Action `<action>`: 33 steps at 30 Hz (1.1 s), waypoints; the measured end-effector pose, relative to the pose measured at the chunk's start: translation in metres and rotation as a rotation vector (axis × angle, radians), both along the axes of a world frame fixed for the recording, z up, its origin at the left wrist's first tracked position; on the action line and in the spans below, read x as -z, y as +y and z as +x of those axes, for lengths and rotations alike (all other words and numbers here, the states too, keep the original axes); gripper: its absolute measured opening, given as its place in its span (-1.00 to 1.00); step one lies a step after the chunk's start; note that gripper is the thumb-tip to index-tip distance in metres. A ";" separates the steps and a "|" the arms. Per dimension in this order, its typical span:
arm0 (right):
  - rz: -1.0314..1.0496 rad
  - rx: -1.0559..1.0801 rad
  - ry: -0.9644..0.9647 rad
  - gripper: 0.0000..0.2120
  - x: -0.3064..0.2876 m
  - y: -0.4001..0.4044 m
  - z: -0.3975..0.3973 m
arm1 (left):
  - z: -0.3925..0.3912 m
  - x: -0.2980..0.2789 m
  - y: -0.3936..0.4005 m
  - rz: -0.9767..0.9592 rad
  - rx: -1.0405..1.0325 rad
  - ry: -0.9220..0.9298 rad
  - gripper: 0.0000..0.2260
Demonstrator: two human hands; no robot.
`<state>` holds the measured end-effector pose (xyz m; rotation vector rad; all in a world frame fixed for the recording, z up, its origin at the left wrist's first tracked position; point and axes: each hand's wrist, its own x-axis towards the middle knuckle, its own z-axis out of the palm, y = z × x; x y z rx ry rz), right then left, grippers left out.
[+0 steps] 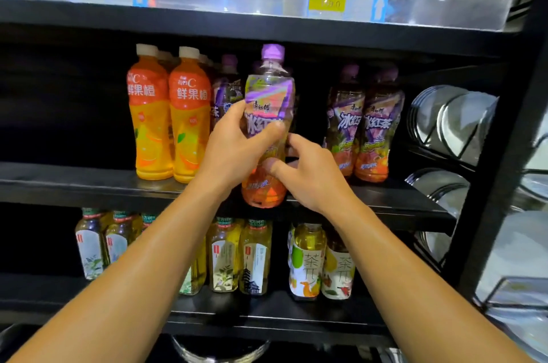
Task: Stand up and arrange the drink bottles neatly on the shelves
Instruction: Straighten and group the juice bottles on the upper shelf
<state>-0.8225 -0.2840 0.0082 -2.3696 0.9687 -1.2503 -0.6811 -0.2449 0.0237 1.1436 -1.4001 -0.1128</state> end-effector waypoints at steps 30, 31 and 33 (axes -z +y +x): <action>0.181 0.254 -0.090 -0.58 -0.007 -0.049 0.085 | 0.075 0.004 0.067 -0.081 -0.125 0.106 -0.64; 0.166 0.259 -0.083 -0.59 -0.007 -0.042 0.073 | 0.069 0.004 0.064 -0.081 -0.107 0.111 -0.64; 0.128 0.272 -0.063 -0.58 -0.005 -0.033 0.051 | 0.055 0.003 0.058 -0.083 -0.066 0.124 -0.66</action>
